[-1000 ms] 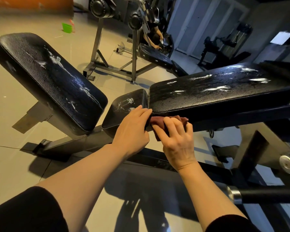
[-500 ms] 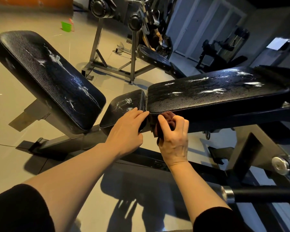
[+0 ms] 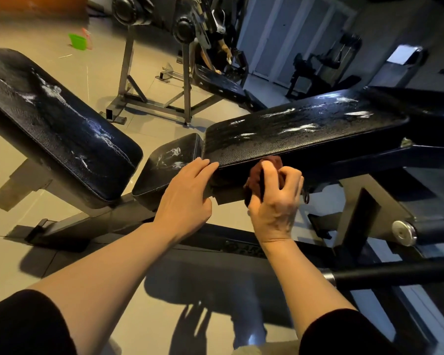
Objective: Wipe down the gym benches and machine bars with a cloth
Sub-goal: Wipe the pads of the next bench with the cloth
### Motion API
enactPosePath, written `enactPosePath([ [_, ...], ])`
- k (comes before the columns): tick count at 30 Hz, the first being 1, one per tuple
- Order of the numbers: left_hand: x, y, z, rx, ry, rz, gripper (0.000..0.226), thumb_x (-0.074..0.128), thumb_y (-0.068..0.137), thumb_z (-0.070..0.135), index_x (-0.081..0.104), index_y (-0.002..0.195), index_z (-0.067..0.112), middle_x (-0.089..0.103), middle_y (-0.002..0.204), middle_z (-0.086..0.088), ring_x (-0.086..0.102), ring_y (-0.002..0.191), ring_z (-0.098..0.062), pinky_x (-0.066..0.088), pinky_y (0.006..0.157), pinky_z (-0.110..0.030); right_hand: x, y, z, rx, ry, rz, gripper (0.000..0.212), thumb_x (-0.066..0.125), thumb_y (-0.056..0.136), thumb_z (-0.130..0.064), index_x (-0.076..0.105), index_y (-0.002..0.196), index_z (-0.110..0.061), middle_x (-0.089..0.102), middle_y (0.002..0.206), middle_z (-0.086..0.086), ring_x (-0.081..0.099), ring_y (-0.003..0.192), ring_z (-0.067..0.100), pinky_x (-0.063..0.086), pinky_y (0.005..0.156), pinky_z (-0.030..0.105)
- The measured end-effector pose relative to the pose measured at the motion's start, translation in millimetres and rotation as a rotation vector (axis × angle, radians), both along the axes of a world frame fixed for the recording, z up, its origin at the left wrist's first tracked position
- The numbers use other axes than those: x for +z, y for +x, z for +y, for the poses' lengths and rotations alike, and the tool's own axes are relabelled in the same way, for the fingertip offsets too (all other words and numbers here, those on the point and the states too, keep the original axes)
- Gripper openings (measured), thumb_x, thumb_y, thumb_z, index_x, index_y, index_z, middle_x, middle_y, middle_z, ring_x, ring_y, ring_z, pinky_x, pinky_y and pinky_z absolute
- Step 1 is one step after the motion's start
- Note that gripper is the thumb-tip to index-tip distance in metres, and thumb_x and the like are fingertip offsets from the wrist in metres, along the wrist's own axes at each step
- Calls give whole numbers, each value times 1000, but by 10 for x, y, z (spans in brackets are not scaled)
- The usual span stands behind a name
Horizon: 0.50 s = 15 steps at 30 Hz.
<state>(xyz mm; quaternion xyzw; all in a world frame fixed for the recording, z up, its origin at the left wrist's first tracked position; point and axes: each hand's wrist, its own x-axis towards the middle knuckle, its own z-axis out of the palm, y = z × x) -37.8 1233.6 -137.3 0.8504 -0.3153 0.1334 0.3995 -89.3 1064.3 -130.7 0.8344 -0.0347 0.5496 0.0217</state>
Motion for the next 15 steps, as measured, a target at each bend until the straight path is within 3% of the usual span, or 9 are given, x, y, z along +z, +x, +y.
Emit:
enactPosePath([
  [2, -14, 15, 23, -5, 11, 6, 72, 61, 86, 7, 32, 149, 24, 31, 154, 3, 20, 145, -14, 20, 116, -31, -102, 65, 124, 54, -42, 78, 41, 70, 77, -12, 58, 116, -11, 39, 117, 12, 44, 105, 30, 55, 75, 36],
  [5, -24, 40, 62, 1, 28, 5, 71, 61, 86, 7, 33, 148, 25, 33, 153, 3, 21, 144, -14, 21, 116, -33, -192, 142, 295, 66, -11, 133, 38, 66, 84, -31, 65, 114, -9, 45, 120, 18, 44, 109, 34, 51, 82, 36],
  [7, -20, 50, 80, 8, 42, 19, 71, 60, 87, 6, 32, 148, 26, 33, 153, 3, 21, 144, -15, 22, 116, -35, -207, 142, 305, 53, -44, 133, 32, 64, 88, -25, 66, 115, -8, 50, 120, 20, 45, 109, 34, 53, 81, 37],
  [10, -10, 25, 82, 5, 43, 35, 70, 60, 87, 4, 32, 149, 25, 33, 153, 3, 20, 144, -15, 21, 117, -35, -210, 105, 165, 105, -256, 198, 29, 62, 88, -6, 66, 117, -7, 40, 122, 17, 44, 107, 34, 57, 75, 39],
  [13, 2, -26, 49, 0, 25, 37, 71, 59, 87, 3, 31, 149, 25, 31, 154, 3, 20, 145, -15, 19, 117, -34, -148, 82, 33, 79, -347, 178, 26, 49, 93, -8, 63, 115, -11, 39, 119, 17, 44, 103, 33, 56, 69, 42],
  [15, 18, -59, 12, 0, 10, 36, 71, 58, 88, 2, 31, 149, 25, 29, 155, 3, 19, 145, -14, 18, 116, -32, -99, 69, -64, -2, -318, 104, 24, 51, 95, -12, 57, 118, -16, 40, 119, 16, 46, 104, 34, 53, 75, 48],
])
